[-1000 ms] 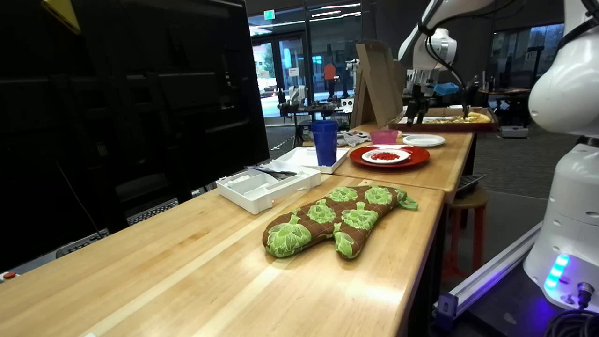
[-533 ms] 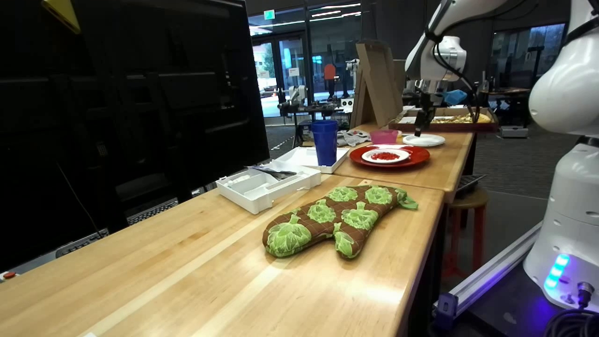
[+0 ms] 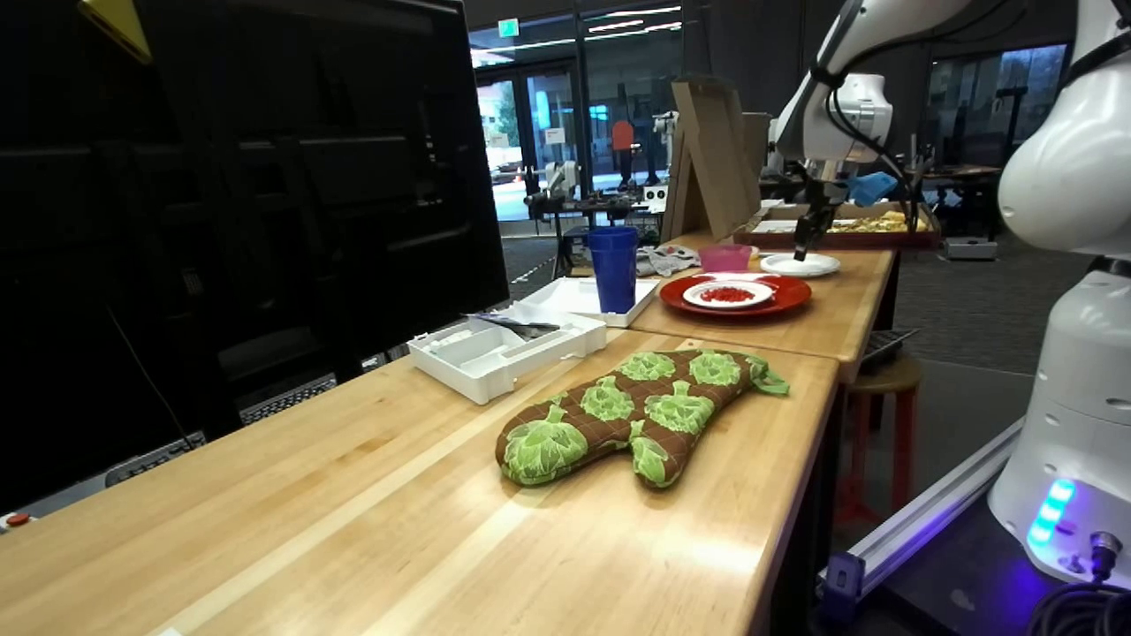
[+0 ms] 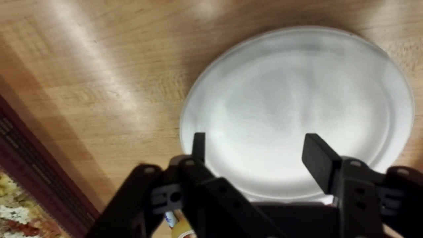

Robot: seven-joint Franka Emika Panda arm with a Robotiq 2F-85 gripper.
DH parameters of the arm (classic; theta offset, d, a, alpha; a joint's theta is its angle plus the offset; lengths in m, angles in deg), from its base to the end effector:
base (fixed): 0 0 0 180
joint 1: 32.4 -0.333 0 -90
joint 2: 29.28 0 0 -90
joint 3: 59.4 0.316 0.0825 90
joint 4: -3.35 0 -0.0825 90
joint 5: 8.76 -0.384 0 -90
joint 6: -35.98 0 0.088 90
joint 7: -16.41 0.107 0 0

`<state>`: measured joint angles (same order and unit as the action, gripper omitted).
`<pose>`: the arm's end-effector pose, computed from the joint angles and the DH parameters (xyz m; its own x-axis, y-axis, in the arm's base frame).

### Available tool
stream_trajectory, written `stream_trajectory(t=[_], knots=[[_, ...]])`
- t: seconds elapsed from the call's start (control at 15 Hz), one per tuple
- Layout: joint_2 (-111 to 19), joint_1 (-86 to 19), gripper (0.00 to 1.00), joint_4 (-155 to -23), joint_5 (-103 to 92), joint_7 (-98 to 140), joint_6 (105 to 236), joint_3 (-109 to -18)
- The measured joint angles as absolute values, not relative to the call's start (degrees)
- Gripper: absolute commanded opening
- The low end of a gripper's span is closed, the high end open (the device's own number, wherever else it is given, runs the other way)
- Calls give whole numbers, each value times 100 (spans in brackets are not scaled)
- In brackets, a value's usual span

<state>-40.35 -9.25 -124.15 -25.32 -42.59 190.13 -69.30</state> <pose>0.4735 -0.3177 0.3156 0.9369 0.2264 0.2662 0.1956 -0.9710 0.1373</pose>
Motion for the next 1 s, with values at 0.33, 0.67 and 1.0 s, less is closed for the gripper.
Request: stream_trajectory(t=[0.33, 0.67, 1.0], knots=[[-4036, -925, 6, -12407, -2767, -4275, 18977, -6942], [-4052, -919, 0, -12216, -3113, -4517, 18447, -6938], [-4214, -883, 0, -11800, -3266, -4716, 17656, -6942]])
